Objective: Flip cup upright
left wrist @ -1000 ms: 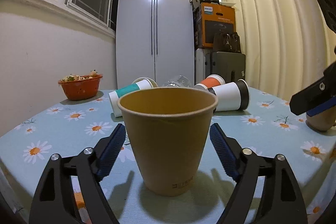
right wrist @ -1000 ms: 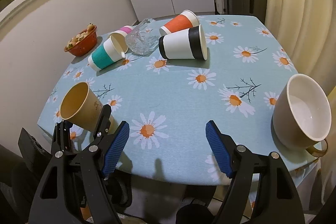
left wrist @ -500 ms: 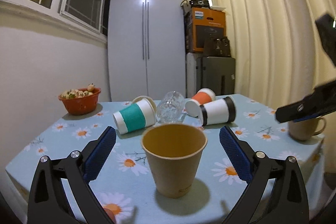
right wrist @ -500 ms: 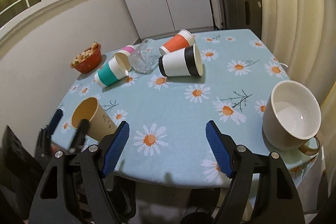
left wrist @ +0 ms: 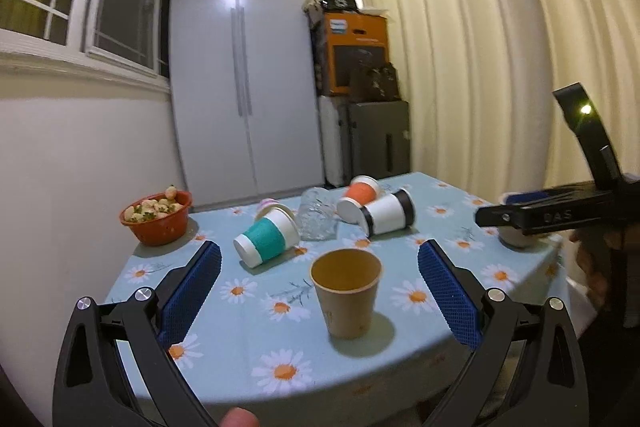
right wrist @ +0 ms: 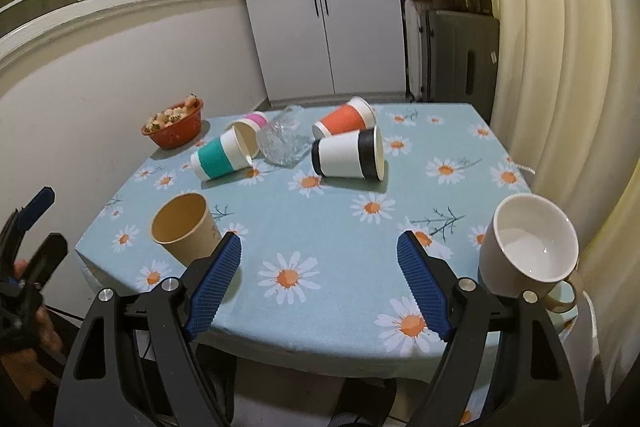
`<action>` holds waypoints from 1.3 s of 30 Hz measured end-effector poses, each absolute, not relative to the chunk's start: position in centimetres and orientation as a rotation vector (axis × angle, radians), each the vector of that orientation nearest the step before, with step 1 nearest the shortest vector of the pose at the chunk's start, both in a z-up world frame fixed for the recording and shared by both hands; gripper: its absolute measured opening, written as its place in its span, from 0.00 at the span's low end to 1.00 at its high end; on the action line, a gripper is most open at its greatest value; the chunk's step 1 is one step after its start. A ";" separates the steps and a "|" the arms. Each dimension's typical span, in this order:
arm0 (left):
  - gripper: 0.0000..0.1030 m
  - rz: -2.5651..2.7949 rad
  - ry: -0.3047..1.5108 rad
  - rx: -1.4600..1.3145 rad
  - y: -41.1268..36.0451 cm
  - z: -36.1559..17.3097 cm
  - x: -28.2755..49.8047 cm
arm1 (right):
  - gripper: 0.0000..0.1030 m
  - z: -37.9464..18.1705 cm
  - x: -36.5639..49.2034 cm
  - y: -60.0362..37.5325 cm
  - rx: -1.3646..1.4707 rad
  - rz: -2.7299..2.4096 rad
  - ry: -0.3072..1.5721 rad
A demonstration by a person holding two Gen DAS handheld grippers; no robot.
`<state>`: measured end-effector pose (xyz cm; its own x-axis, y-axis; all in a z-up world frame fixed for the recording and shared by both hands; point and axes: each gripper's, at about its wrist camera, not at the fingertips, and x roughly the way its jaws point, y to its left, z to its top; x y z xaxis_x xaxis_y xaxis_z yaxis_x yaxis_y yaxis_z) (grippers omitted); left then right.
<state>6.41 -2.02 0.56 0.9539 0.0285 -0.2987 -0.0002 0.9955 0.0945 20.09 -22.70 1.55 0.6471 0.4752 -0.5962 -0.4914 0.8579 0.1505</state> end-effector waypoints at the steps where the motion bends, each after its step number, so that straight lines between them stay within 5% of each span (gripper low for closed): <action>1: 0.94 0.003 0.313 0.090 -1.7 1.0 6.0 | 0.78 1.8 19.7 -22.7 -0.030 0.557 0.657; 39: 0.94 -0.038 0.483 0.027 -0.1 -0.2 1.3 | 0.83 3.1 9.5 -20.7 -0.186 0.637 0.513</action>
